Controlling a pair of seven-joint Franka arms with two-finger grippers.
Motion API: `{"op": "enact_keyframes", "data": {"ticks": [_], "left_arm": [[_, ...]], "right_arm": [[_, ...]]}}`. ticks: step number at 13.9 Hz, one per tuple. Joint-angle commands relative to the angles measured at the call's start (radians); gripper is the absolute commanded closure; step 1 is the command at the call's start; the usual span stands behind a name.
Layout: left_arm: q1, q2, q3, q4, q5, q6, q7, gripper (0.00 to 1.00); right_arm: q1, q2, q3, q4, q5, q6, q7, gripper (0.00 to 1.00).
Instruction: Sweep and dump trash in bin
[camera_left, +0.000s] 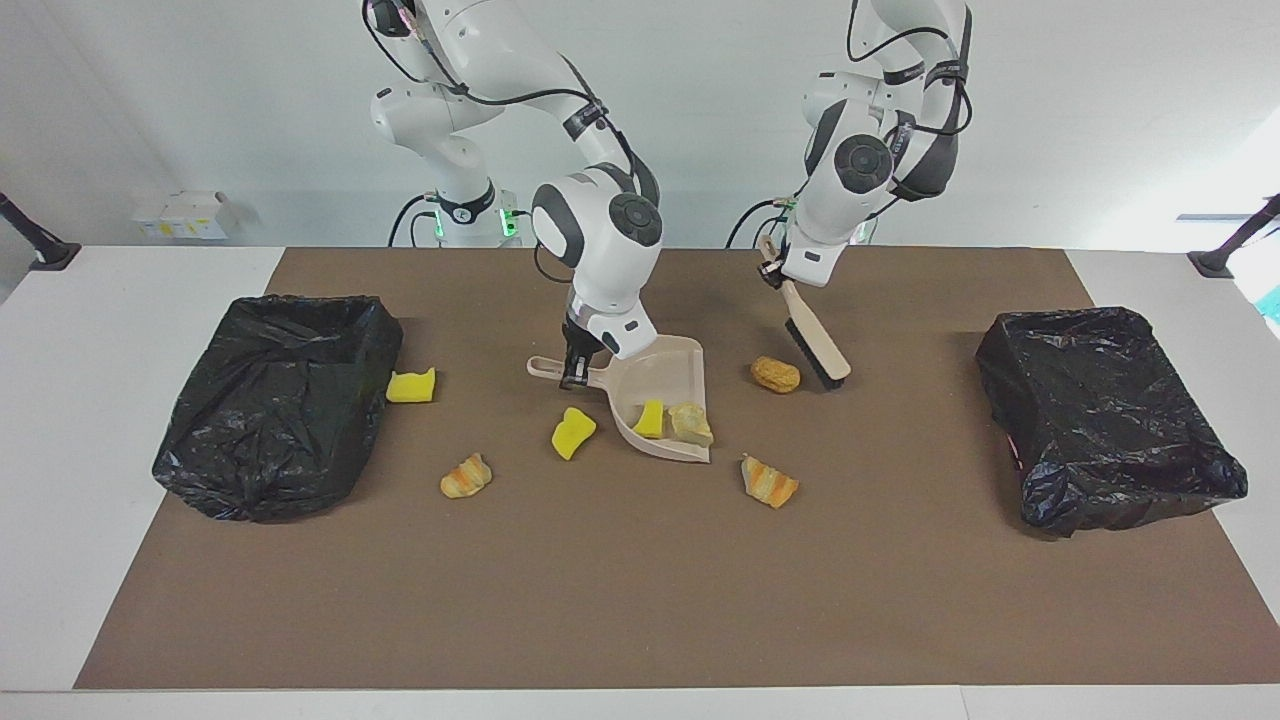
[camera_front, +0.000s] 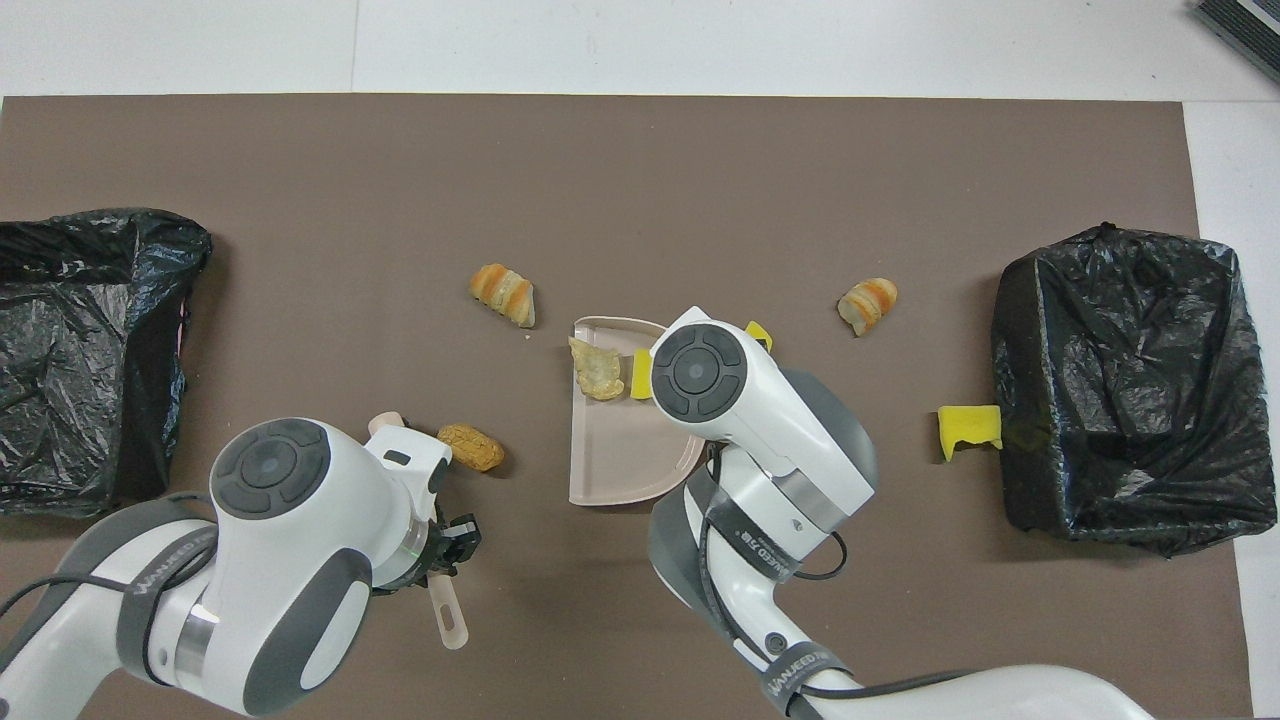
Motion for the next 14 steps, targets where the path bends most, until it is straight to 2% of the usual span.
{"op": "enact_keyframes", "data": {"ticks": [1,4,7,10,14], "left_arm": [[-0.067,-0.015,0.006,-0.034,-0.014,0.068,0.099,1.00],[-0.142,-0.007,0.004,-0.032,-0.038,0.143,0.117,1.00],[-0.202,0.051,0.003,-0.012,-0.060,0.223,0.130,1.00],[-0.210,0.072,0.003,0.038,-0.060,0.226,0.212,1.00],[-0.192,0.063,0.010,0.095,-0.055,0.184,0.208,1.00]], "right_arm": [[0.003,0.000,0.005,-0.006,-0.031,-0.005,0.035,1.00],[0.005,0.007,0.005,-0.019,-0.031,0.047,0.084,1.00],[0.006,0.014,0.005,-0.021,-0.019,0.073,0.087,1.00],[0.018,0.023,0.007,-0.020,-0.018,0.075,0.127,1.00],[0.018,0.023,0.005,-0.018,-0.016,0.075,0.129,1.00]]}}
